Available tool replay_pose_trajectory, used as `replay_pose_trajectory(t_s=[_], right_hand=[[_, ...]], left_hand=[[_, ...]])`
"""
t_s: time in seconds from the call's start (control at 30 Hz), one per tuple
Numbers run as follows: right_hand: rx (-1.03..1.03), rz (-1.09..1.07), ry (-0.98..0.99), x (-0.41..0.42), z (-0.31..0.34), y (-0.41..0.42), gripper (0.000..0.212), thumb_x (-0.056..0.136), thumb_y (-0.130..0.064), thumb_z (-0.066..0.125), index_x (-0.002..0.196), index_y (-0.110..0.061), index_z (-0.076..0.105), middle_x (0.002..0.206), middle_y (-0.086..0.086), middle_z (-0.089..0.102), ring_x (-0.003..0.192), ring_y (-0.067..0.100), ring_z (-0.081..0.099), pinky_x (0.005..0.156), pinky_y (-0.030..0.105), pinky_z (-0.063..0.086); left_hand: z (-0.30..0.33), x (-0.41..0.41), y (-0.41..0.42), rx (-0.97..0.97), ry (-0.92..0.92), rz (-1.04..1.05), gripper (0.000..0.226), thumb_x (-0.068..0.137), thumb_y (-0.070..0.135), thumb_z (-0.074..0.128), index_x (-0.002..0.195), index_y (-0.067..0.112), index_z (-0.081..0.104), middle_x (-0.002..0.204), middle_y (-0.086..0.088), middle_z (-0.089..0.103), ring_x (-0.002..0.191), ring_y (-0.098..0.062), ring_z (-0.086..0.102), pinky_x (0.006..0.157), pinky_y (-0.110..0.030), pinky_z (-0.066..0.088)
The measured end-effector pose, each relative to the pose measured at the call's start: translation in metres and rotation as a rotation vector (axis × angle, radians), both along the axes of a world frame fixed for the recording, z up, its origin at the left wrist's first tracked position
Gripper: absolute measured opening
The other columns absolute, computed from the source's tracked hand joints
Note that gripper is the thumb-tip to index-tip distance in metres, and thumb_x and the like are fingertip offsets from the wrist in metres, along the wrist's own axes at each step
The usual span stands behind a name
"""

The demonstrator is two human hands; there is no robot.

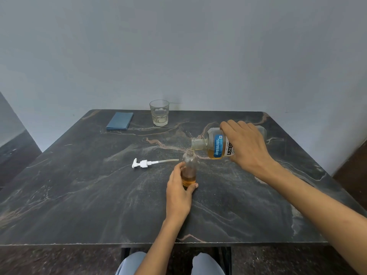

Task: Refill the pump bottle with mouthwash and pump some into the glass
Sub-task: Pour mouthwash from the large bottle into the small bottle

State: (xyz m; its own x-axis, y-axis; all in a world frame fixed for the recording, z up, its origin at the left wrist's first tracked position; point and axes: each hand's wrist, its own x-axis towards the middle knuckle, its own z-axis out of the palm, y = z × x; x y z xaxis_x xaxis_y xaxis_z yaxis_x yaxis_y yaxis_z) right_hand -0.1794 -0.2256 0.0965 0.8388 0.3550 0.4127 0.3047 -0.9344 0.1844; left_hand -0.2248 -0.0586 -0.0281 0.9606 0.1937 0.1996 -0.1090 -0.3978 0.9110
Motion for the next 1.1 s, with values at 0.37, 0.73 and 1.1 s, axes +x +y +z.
replay_pose_trajectory(t_s=[0.37,0.73,1.1], right_hand=[[-0.004,0.001,0.005,-0.0013,0.0020,0.0012,0.063,0.069,-0.022,0.080,0.120,-0.019,0.043,0.113,0.002,0.054,0.095,0.017,0.048,0.081,0.029,0.036],[-0.031,-0.012,-0.017,0.0019,-0.0009,0.0004,0.065,0.063,-0.016,0.083,0.115,-0.019,0.044,0.105,0.000,0.055,0.088,0.017,0.048,0.078,0.031,0.039],[-0.023,-0.006,-0.033,0.0037,-0.0034,-0.0008,0.064,0.062,-0.014,0.083,0.113,-0.018,0.045,0.101,0.001,0.055,0.085,0.017,0.047,0.076,0.031,0.040]], left_hand=[[-0.0002,0.0004,0.0001,-0.006,-0.003,-0.003,0.066,0.077,0.006,0.074,0.131,0.025,0.043,0.125,0.004,0.054,0.115,-0.014,0.053,0.102,-0.040,0.045],[0.0001,0.0003,-0.0001,-0.004,0.002,-0.002,0.066,0.077,0.007,0.074,0.133,0.023,0.042,0.128,0.004,0.054,0.118,-0.014,0.052,0.103,-0.041,0.045],[0.0013,-0.0002,-0.0001,-0.005,0.003,0.001,0.066,0.076,0.005,0.074,0.131,0.024,0.043,0.125,0.004,0.054,0.115,-0.013,0.053,0.102,-0.039,0.045]])
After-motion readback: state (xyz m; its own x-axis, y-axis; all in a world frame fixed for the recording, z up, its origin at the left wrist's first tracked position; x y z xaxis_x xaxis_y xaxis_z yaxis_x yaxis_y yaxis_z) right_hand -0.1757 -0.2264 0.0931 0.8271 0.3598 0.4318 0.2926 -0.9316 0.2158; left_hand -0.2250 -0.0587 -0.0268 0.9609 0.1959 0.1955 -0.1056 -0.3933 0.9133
